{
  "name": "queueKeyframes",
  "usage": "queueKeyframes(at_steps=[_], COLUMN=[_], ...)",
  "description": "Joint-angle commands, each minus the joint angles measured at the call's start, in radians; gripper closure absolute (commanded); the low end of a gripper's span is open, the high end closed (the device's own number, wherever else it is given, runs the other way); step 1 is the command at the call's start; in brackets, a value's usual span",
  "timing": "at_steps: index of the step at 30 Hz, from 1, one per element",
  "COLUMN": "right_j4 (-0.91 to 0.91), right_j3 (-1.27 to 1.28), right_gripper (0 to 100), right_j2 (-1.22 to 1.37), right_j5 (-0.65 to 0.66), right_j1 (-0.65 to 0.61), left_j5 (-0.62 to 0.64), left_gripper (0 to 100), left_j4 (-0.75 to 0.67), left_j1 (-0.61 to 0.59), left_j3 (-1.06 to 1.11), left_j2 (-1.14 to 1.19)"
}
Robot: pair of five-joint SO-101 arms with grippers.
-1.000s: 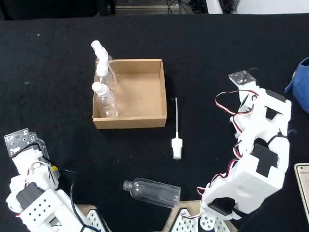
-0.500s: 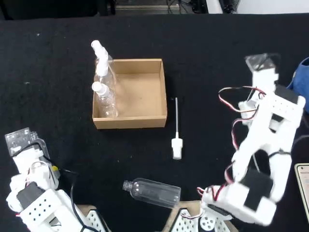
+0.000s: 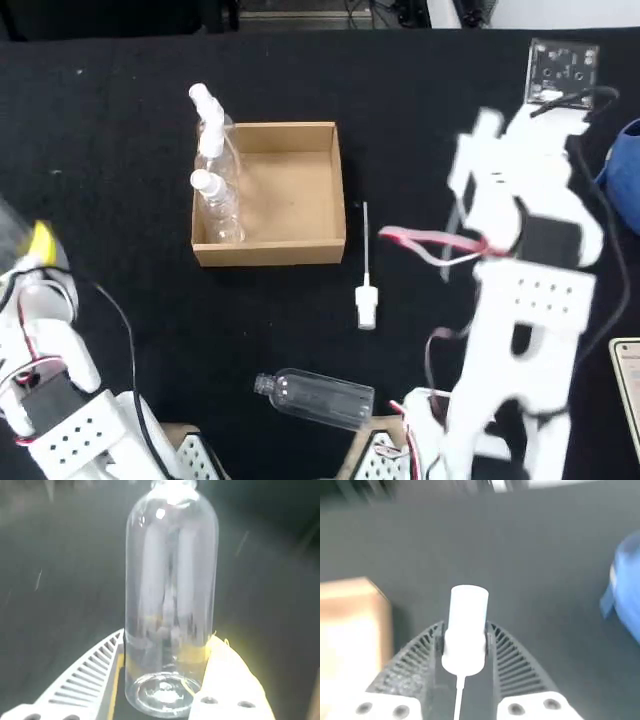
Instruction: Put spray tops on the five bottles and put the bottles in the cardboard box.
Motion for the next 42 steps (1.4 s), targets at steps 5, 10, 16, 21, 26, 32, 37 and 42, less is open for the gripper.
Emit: queueKeyframes(at_steps=[5, 10, 16, 21, 26, 32, 37, 42], right_j4=[-0.308, -0.417, -0.496, -0.549, -0.577, -0.562, -0.568, -0.586], right_j3=[-0.061, -0.054, -0.053, -0.054, -0.054, -0.059, -0.062, -0.059], right_gripper=[98.7, 98.7, 98.7, 98.7, 98.7, 98.7, 98.7, 98.7], right_j2=[-0.248, -0.344, -0.358, -0.36, -0.367, -0.366, -0.364, -0.378], right_j5=[-0.087, -0.094, -0.144, -0.285, -0.284, -0.292, -0.284, -0.292], right_j1=[-0.189, -0.23, -0.244, -0.239, -0.244, -0.244, -0.299, -0.304], left_j5=[0.184, 0.187, 0.187, 0.087, -0.058, -0.072, -0.08, -0.081], left_gripper=[97, 97, 97, 97, 97, 97, 97, 97], left_j4=[-0.354, -0.523, -0.528, -0.529, -0.537, -0.671, -0.753, -0.93], left_j1=[0.343, 0.634, 0.909, 1.064, 1.161, 1.168, 1.164, 1.17], left_j3=[-0.196, -0.193, -0.162, -0.03, 0.071, 0.163, 0.266, 0.377], left_j2=[-0.012, -0.012, -0.009, -0.011, -0.012, -0.012, -0.012, -0.012])
